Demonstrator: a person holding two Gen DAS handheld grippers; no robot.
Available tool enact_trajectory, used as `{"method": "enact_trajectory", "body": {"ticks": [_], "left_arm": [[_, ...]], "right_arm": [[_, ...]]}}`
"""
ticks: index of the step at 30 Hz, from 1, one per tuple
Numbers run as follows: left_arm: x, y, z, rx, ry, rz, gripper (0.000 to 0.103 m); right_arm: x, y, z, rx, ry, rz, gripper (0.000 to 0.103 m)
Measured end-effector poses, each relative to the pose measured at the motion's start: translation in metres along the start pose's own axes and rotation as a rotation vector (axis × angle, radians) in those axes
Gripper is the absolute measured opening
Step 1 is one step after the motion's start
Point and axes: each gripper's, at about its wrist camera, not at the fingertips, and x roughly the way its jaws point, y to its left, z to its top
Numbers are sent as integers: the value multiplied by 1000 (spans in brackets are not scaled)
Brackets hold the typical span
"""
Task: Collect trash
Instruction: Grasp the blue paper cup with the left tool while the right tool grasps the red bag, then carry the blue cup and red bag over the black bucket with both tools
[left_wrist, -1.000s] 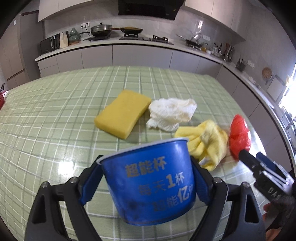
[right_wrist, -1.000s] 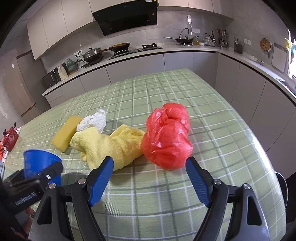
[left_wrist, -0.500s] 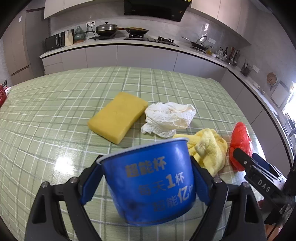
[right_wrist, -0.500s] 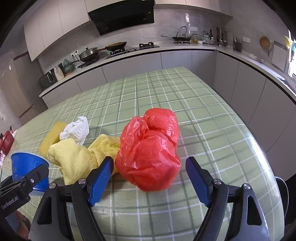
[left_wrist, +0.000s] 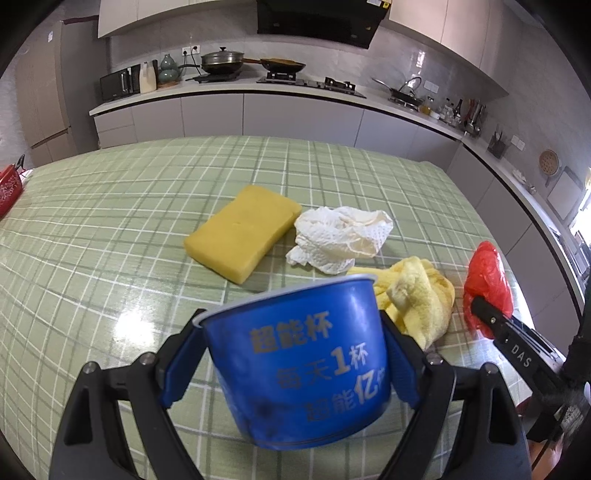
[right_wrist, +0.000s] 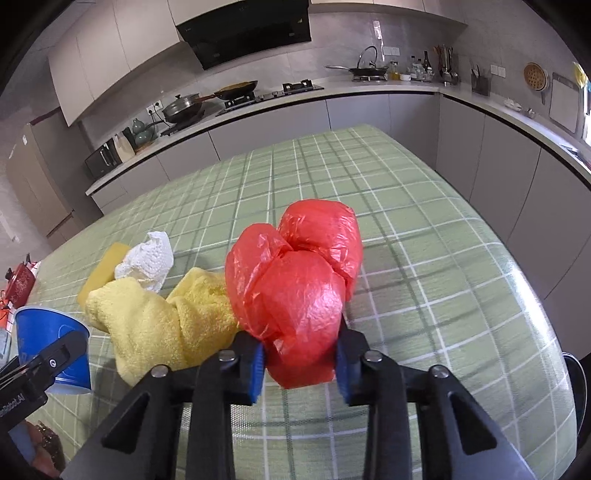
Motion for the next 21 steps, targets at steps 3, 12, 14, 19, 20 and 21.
{"method": "enact_trajectory", "body": {"ticks": [3,12,14,19,20,21], "left_arm": [[-8,-1,-2,-7,-15,4,87],[-35,-15,-17,8,-36,-34,87],[-44,-19,-22,27,-44,-54,87],[-66,-26,-41,72,-63,-110,87],[-71,-27,-46,76,-64,-122,87],[-75,-28,-50,79,-63,-133,87]], "right_arm": [[-12,-2,-1,-2,-26,10,30],[-57,-4,-17,-11,-63,34,30],[-71,-5,-28,-8,-72,27,30],[-109,-8,-55,22,-97,-10,30],[-118,-8,-62,24,-100,-19,30],[-126,-7,-68,21,-105,-29,30]]}}
